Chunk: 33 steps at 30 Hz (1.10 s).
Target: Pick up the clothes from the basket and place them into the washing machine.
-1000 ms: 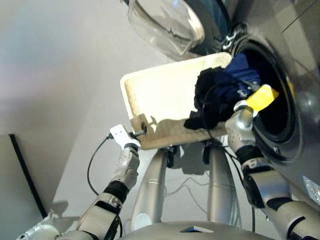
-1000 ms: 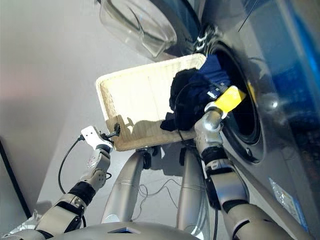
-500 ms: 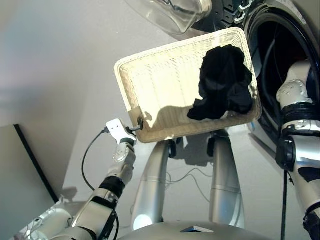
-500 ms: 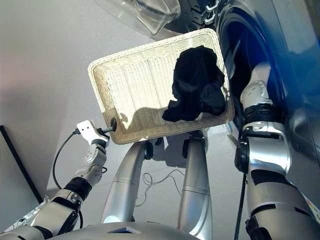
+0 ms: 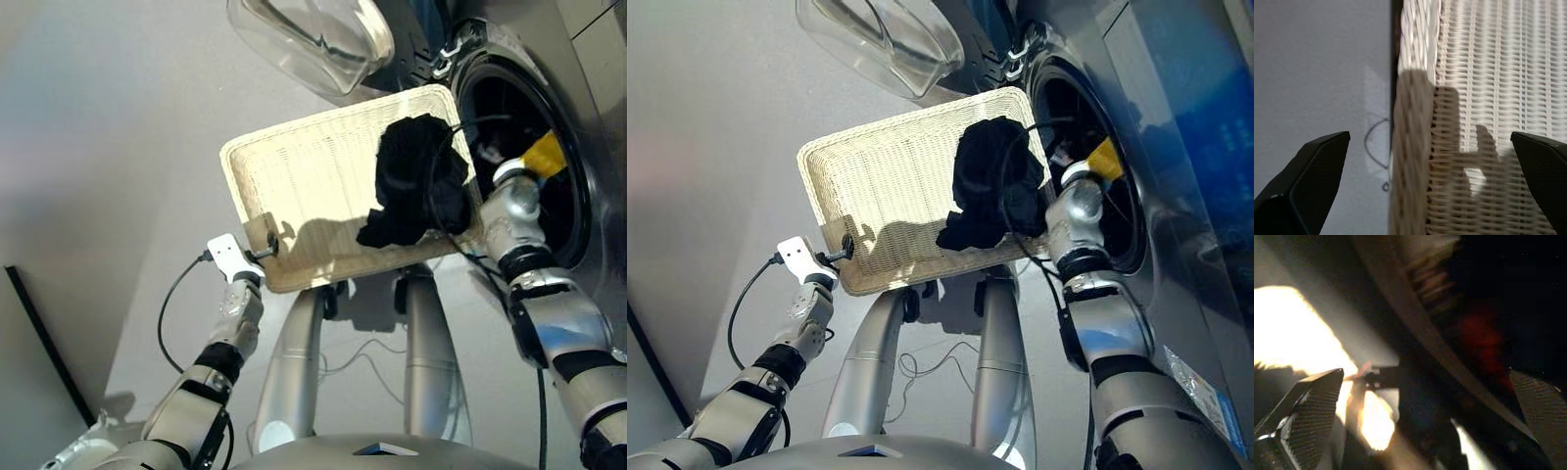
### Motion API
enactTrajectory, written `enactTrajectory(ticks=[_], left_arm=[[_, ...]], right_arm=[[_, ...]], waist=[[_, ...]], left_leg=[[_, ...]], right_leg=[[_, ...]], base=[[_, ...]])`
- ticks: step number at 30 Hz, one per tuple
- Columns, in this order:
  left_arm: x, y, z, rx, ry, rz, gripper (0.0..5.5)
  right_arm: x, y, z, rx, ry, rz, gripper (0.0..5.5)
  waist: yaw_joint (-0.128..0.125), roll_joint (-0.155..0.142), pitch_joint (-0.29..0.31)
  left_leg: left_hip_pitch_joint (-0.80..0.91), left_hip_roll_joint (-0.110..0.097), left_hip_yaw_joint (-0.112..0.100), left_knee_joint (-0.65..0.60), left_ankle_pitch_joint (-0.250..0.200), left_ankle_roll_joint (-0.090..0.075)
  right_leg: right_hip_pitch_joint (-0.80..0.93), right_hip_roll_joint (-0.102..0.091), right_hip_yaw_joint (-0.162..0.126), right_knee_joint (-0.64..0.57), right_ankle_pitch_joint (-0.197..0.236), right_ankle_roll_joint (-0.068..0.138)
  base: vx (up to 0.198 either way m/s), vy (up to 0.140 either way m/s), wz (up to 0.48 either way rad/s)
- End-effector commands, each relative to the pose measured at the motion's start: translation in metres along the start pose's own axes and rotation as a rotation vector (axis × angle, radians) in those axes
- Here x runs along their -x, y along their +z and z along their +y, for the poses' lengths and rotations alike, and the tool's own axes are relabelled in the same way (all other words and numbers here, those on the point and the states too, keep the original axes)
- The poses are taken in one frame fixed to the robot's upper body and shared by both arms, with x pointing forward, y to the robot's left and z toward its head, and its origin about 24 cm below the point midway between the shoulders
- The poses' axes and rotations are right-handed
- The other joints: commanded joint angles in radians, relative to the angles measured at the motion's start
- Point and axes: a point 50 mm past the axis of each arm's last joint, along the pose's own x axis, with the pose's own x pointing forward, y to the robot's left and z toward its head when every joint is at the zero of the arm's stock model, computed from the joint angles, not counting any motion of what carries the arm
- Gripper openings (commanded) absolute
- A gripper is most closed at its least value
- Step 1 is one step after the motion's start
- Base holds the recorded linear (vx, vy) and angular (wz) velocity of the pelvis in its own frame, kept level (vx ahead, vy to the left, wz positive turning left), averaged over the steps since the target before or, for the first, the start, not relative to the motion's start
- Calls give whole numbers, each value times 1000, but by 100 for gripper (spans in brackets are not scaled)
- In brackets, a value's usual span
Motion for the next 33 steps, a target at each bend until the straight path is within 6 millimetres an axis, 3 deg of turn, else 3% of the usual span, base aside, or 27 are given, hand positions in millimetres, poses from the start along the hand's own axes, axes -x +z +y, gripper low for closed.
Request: enactTrajectory(ticks=[1,7,16,21,24,29,30,31,32,33], left_arm=[[-3,6,19,-25,47,-16,550],[-6,7,17,-31,43,-12,550],[-12,17,9,-35,40,-40,550],[-14,25,8,-25,41,-74,550],[-17,33,3,-2,23,-94,550],[-16,38,-5,9,-29,-110,550],[-16,38,-8,8,-41,-113,550],[-16,37,-9,5,-50,-104,550],[-16,36,-9,8,-50,-102,550],[-16,36,-9,8,-50,-103,550]], right_arm=[[3,-1,18,166,156,-22,550],[11,-18,44,297,294,35,550],[7,-28,39,316,204,144,550],[1,-22,31,271,148,156,550],[-7,-16,15,272,97,211,550],[-24,18,7,220,40,149,550],[-25,22,6,213,35,146,423],[-26,23,5,219,32,144,136],[-27,27,8,213,34,132,0],[-27,27,8,213,34,132,0]], waist=[[21,-27,-39],[35,-44,-30],[69,-20,-6],[84,2,5],[103,23,10],[120,46,25],[120,49,28],[120,50,29],[120,49,28],[120,49,28]], left_leg=[[24,-24,3,-78,25,29],[40,-37,-10,-118,50,27],[-14,-52,-24,-97,56,32],[-65,-57,-26,-56,50,37],[-115,-64,-27,-10,40,42],[-149,-70,-20,28,30,45],[-156,-70,-19,37,28,46],[-161,-72,-18,47,25,47],[-165,-73,-16,57,21,48],[-166,-73,-16,58,21,48]], right_leg=[[79,18,-51,-61,-25,15],[103,8,-65,-90,-16,19],[50,-2,-66,-48,-28,16],[0,-3,-61,3,-40,11],[-54,-5,-61,61,-57,7],[-98,-12,-55,111,-69,9],[-105,-13,-55,119,-72,7],[-109,-13,-55,124,-76,6],[-112,-11,-55,134,-78,5],[-113,-11,-55,135,-79,5]], base=[[10,-33,177],[1,-8,63],[-6,0,76],[0,0,0],[0,0,0],[0,0,0],[0,0,0],[0,0,0],[0,0,0],[0,0,0]])
